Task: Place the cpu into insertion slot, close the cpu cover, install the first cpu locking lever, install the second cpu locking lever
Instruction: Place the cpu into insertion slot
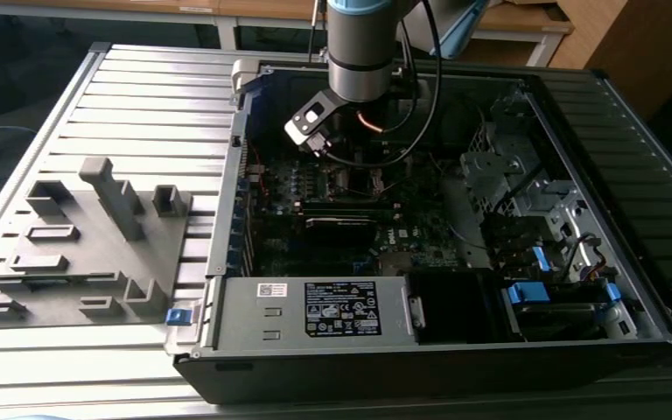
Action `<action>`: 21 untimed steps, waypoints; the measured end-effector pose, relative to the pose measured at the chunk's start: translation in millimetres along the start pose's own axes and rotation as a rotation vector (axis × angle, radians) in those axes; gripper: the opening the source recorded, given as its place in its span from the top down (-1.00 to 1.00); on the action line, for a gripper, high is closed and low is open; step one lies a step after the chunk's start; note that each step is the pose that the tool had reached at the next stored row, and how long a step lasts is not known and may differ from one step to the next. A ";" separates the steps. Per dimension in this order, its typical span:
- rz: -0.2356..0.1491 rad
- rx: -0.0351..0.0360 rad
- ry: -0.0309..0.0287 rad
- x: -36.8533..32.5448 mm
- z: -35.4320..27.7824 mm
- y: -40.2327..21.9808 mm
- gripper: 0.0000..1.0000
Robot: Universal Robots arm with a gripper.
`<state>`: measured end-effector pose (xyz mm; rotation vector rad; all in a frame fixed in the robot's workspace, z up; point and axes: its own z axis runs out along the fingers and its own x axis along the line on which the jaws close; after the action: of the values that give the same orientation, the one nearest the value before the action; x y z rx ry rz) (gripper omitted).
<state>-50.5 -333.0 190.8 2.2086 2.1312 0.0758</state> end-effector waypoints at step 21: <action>0.000 0.0003 -0.0004 -0.6 -32.9 2.8 -0.22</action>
<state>-50.5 -333.1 223.9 2.2085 2.1312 0.0750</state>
